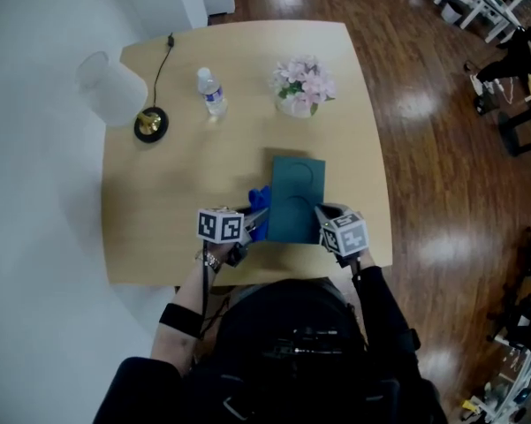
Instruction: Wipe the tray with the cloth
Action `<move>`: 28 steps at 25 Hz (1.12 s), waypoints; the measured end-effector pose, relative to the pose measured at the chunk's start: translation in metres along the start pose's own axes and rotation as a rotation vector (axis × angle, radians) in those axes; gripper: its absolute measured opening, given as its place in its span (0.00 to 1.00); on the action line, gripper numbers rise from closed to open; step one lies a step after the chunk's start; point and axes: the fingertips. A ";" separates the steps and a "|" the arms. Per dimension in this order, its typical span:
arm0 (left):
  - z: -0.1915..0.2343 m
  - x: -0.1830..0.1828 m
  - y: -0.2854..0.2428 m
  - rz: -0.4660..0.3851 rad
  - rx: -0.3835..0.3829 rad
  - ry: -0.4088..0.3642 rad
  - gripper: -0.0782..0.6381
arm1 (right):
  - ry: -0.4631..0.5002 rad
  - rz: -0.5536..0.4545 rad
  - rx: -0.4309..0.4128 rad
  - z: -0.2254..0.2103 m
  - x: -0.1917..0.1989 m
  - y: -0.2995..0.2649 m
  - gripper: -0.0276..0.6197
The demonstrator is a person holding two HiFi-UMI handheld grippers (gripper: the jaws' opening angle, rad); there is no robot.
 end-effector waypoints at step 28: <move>0.057 -0.095 -0.074 -0.065 -0.096 0.028 0.21 | 0.014 -0.018 -0.053 0.009 -0.005 0.002 0.06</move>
Point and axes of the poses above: the fingertips, and each gripper's own axes: y backward along the fingers, z to its left, x out of its underside, and after that the axes turned 11 degrees about -z, right-handed
